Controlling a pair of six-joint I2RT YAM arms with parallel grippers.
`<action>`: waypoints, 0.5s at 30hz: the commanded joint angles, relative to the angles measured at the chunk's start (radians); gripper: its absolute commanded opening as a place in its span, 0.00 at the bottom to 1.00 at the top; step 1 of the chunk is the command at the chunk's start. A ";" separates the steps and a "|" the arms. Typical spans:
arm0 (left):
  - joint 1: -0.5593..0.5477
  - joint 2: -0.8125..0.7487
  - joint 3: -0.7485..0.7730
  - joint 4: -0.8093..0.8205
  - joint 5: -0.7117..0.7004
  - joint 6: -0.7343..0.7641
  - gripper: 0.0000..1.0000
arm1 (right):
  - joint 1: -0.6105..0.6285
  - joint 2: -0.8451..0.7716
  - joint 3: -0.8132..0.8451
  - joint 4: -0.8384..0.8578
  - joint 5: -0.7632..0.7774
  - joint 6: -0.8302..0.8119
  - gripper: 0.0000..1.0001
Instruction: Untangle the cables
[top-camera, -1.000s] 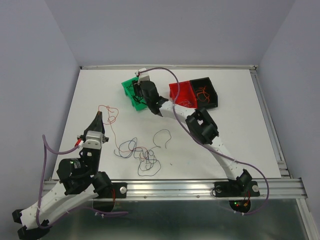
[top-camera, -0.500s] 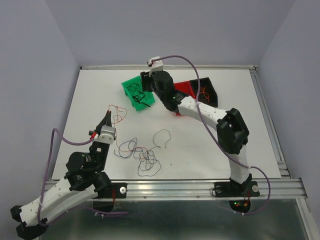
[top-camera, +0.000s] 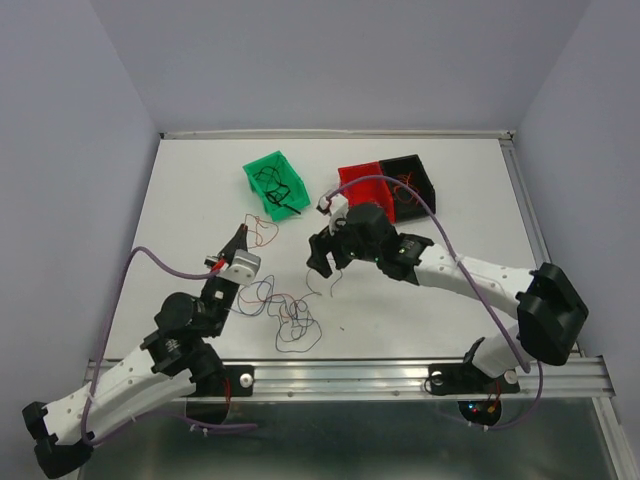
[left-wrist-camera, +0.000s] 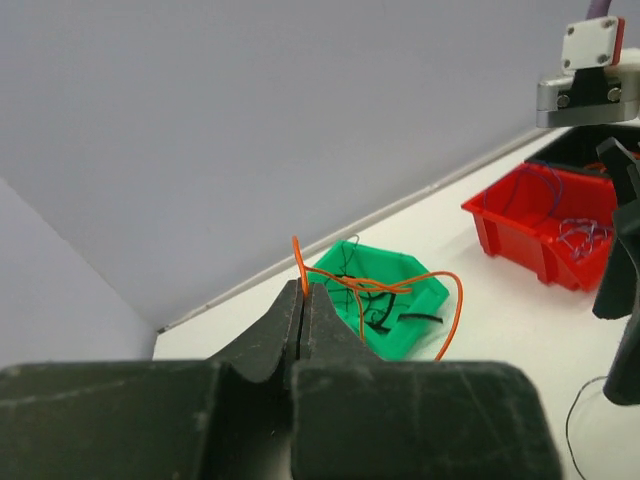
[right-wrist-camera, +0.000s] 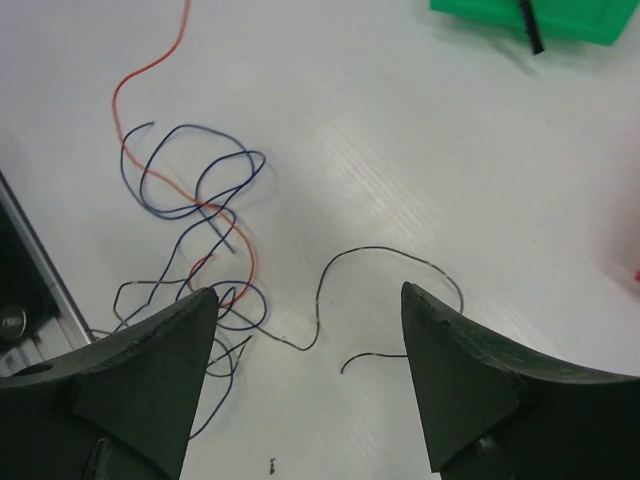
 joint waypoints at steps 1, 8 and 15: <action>0.016 0.048 -0.039 0.061 0.018 -0.002 0.00 | 0.126 0.004 0.012 -0.061 -0.050 -0.063 0.78; 0.054 0.090 -0.044 0.083 0.021 -0.020 0.00 | 0.214 0.130 0.051 -0.101 0.084 -0.115 0.75; 0.172 0.098 -0.028 0.110 0.024 -0.064 0.00 | 0.223 0.256 0.092 -0.109 0.221 -0.138 0.69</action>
